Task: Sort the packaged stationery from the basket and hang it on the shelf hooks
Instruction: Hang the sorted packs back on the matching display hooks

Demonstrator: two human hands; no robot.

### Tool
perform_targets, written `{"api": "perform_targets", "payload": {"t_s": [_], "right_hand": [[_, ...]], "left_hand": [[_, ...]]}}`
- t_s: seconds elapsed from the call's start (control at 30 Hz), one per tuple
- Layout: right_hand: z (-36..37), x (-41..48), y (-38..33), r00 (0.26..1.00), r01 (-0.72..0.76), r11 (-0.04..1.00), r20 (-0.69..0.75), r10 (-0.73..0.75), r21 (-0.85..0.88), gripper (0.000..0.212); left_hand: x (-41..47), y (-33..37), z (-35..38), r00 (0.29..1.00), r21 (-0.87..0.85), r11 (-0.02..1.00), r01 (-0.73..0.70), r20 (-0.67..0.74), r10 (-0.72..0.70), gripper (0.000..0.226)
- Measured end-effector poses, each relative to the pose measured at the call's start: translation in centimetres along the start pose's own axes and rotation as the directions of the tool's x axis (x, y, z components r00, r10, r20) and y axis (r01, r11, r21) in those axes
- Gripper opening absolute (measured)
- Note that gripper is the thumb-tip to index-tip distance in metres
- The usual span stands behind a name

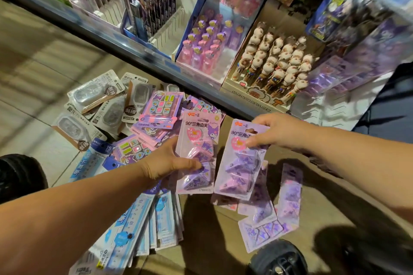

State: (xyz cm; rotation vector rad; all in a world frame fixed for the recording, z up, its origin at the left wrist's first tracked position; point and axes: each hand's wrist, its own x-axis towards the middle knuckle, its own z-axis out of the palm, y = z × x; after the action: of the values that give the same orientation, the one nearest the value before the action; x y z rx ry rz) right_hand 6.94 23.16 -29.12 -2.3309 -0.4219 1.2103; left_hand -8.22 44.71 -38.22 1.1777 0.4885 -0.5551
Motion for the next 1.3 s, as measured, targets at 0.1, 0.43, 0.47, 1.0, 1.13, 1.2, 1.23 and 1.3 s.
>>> {"api": "perform_targets", "payload": {"t_s": [0.1, 0.43, 0.47, 1.0, 1.13, 1.2, 1.23, 1.3], "right_hand": [[-2.7, -2.0, -1.1, 0.998, 0.02, 0.998, -0.06, -0.023, -0.061, 0.015], [-9.3, -7.7, 4.6, 0.967, -0.054, 0.998, -0.247, 0.063, 0.042, 0.009], [-9.9, -8.3, 5.2, 0.96, -0.055, 0.997, -0.27, 0.066, 0.048, 0.012], [-17.0, -7.5, 11.2, 0.602, -0.127, 0.987, -0.783, 0.154, 0.097, 0.017], [-18.0, -6.0, 11.1, 0.578, -0.036, 0.989, -0.805, 0.135, 0.141, 0.031], [-18.0, -5.3, 10.7, 0.596, -0.056, 0.985, -0.786, 0.162, 0.16, 0.018], [-17.9, -4.9, 10.4, 0.601, -0.07, 0.982, -0.779, 0.18, 0.173, 0.017], [-17.9, -3.9, 10.1, 0.599, -0.074, 0.977, -0.775, 0.203, 0.199, 0.021]], "left_hand": [[0.6, 1.6, 1.9, 0.998, 0.016, 0.999, -0.052, 0.027, 0.052, 0.065], [1.1, 8.7, 10.2, 0.984, 0.092, 0.984, -0.154, 0.11, 0.143, 0.066], [1.1, 9.2, 10.8, 0.982, 0.107, 0.98, -0.17, 0.107, 0.158, 0.05], [5.9, 14.6, 16.0, 0.996, 0.179, 0.98, -0.084, 0.023, 0.081, 0.068], [6.9, 15.2, 16.4, 0.994, 0.195, 0.975, -0.103, 0.065, 0.092, 0.038], [7.1, 15.5, 16.6, 0.995, 0.214, 0.973, -0.09, 0.059, 0.079, 0.052], [7.2, 15.6, 16.6, 0.996, 0.219, 0.972, -0.086, 0.051, 0.077, 0.057], [7.5, 15.7, 16.6, 0.994, 0.224, 0.969, -0.105, 0.043, 0.098, 0.055]]}}
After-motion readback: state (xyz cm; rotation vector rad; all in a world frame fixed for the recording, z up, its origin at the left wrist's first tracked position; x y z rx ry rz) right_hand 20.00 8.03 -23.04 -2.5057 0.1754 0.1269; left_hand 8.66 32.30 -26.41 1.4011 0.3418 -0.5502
